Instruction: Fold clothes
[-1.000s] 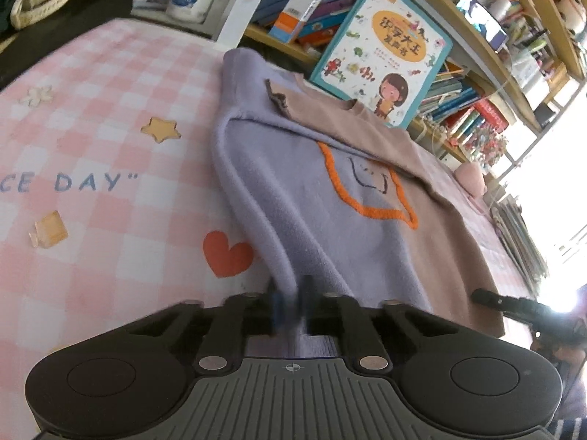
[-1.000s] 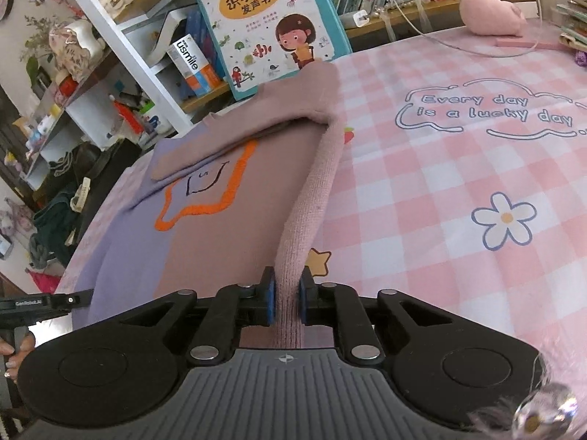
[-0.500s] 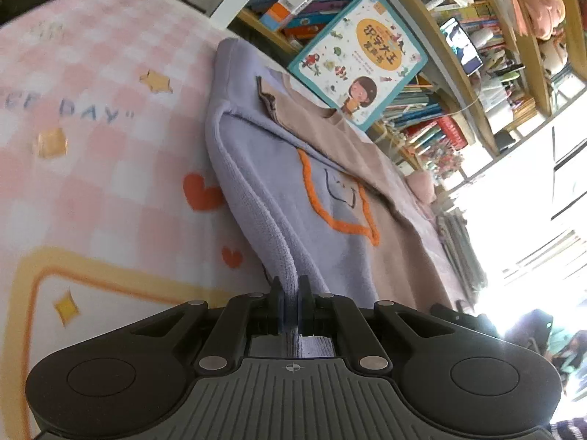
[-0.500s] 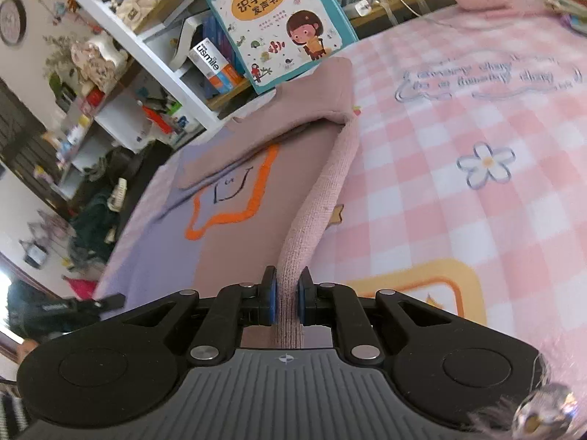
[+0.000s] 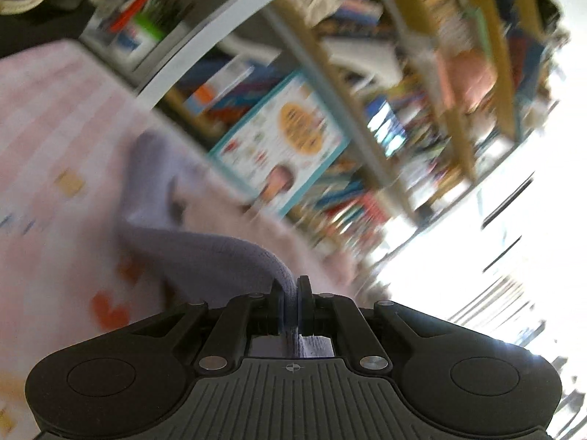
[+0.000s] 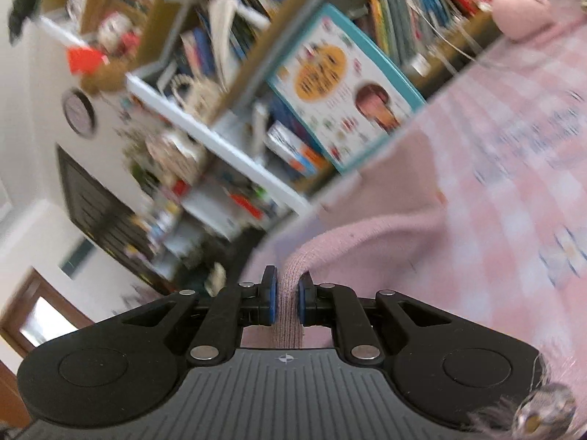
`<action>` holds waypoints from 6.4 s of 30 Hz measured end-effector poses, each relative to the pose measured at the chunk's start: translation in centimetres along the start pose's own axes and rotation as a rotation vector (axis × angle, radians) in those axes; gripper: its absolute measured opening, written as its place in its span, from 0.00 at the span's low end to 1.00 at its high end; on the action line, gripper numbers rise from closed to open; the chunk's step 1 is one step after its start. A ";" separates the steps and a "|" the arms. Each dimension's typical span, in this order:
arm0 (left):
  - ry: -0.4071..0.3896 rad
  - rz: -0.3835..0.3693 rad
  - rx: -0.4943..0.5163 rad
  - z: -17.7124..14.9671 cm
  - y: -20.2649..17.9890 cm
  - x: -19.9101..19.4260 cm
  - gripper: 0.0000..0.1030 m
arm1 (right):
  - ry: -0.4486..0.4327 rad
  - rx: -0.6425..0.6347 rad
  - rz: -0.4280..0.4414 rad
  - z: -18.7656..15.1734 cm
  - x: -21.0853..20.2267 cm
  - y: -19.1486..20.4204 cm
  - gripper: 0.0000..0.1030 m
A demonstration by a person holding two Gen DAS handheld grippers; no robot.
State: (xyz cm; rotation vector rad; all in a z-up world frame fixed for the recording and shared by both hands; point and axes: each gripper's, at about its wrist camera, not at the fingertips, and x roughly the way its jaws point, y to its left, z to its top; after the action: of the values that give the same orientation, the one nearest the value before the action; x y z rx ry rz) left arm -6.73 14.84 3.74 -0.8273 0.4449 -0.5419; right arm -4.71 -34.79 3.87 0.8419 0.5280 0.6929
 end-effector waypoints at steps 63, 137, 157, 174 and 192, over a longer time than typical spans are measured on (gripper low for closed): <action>-0.275 0.140 0.188 4.7 6.1 8.3 0.61 | -0.438 0.018 -0.159 5.8 9.4 -6.4 0.60; -0.047 0.671 0.584 3.1 3.3 15.8 0.44 | -0.138 -0.503 -0.768 2.6 16.2 -4.0 0.17; -0.098 0.779 0.442 2.9 5.5 9.5 0.58 | -0.140 -0.444 -0.743 3.1 14.3 -4.7 0.20; -0.060 0.631 0.331 3.2 5.3 10.4 0.07 | -0.161 -0.339 -0.618 3.7 12.7 -5.0 0.05; -0.047 0.737 0.605 6.3 2.2 13.6 0.70 | 0.028 -0.672 -0.651 5.5 16.9 -3.4 0.45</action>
State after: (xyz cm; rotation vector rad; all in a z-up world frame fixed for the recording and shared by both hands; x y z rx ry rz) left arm 7.99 11.37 3.62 -0.0630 0.4711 0.0445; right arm 11.34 -26.68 1.64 0.0092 0.5090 0.2396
